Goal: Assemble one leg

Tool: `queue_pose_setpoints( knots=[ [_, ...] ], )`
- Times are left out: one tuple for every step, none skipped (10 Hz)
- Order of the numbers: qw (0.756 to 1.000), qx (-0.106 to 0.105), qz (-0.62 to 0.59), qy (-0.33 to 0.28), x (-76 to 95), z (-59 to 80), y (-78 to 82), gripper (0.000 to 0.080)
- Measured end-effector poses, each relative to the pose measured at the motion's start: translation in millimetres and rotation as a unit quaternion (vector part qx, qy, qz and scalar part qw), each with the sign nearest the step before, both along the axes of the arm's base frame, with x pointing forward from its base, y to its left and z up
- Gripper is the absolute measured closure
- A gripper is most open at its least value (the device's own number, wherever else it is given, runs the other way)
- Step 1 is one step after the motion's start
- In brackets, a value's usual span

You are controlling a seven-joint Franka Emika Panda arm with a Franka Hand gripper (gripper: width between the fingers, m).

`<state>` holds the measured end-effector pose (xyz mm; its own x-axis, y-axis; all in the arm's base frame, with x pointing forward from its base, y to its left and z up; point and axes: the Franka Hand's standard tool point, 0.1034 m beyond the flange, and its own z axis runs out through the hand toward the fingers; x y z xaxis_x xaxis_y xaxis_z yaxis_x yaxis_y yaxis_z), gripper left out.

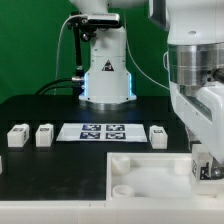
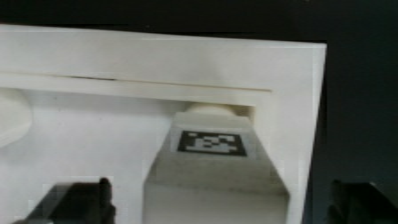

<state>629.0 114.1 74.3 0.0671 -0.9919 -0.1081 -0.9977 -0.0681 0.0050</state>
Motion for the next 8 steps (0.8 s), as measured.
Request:
queue_pose_setpoints(
  knots=[
    [0.993,0.001,0.117,-0.014,0.9,0.9,1.7,0.0162],
    [0.982,0.002,0.186,-0.021,0.8,0.8,2.6,0.0162],
    [0.971,0.003,0.239,-0.027,0.9,0.7,1.8,0.0152],
    [0.956,0.003,0.292,-0.033,0.9,0.6,1.4,0.0152],
    [0.938,0.004,0.344,-0.038,1.0,0.6,1.0,0.0151],
    [0.919,0.004,0.392,-0.043,1.0,0.7,0.7,0.0151],
    [0.882,0.004,0.469,-0.045,1.1,2.6,-0.2,0.0151],
    [0.826,-0.001,0.561,-0.052,1.9,3.9,-1.9,0.0151]
  ],
)
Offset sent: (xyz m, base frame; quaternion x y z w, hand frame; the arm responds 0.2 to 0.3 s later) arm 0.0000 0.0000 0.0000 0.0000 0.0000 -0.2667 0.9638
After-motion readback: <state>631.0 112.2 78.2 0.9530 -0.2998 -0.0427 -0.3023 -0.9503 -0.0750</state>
